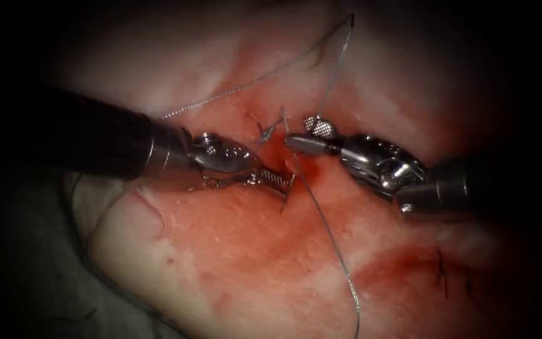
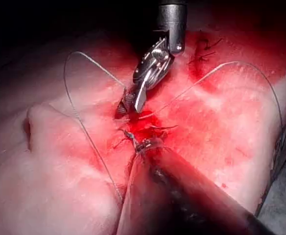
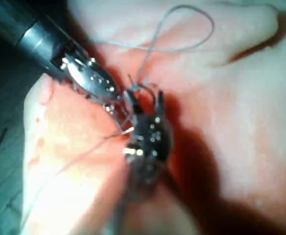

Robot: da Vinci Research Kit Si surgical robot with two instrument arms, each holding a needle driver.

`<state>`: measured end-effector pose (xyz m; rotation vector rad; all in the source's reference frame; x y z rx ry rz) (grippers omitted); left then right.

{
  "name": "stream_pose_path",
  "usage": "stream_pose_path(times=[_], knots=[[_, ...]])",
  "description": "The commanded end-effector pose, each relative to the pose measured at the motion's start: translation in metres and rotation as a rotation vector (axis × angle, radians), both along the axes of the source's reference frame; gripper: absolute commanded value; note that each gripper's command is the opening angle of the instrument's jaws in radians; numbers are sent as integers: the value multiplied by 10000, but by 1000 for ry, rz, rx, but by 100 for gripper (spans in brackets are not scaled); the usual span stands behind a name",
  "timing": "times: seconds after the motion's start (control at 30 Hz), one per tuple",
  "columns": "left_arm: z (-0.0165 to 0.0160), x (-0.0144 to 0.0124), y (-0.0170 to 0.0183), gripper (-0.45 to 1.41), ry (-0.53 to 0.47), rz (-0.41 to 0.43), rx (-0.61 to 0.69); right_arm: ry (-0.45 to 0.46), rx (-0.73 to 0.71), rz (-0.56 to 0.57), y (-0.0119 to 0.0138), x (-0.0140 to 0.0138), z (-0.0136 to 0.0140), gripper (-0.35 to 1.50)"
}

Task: Wound Closure

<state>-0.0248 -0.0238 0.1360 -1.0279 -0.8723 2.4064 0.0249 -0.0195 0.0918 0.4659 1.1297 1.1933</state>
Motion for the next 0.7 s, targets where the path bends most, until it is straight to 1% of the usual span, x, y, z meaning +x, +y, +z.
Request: stream_pose_path(times=[0.03,0.23,0.37,0.47,0.5,0.53,0.57,0.63,0.7], knots=[[5,-5,-5,20,-1,1,2,-10,-20,-2,2,4,6,83],[5,-5,-5,19,-1,1,2,-27,-57,-11,10,1,8,84],[5,-5,-6,19,-1,1,2,-42,-84,-14,15,-1,10,78],[5,-5,-6,19,0,1,2,-47,-99,-21,17,-2,11,57],[5,-5,-6,19,0,1,2,-49,-104,-24,18,-2,12,41],[5,-5,-6,19,0,1,2,-49,-104,-24,18,-2,12,41],[5,-5,-6,19,-1,1,2,-50,-110,-26,18,-3,12,22],[5,-5,-6,19,0,1,2,-52,-120,-33,18,-5,11,-35],[5,-5,-6,19,0,1,1,-51,-127,-36,17,-6,11,-35]])
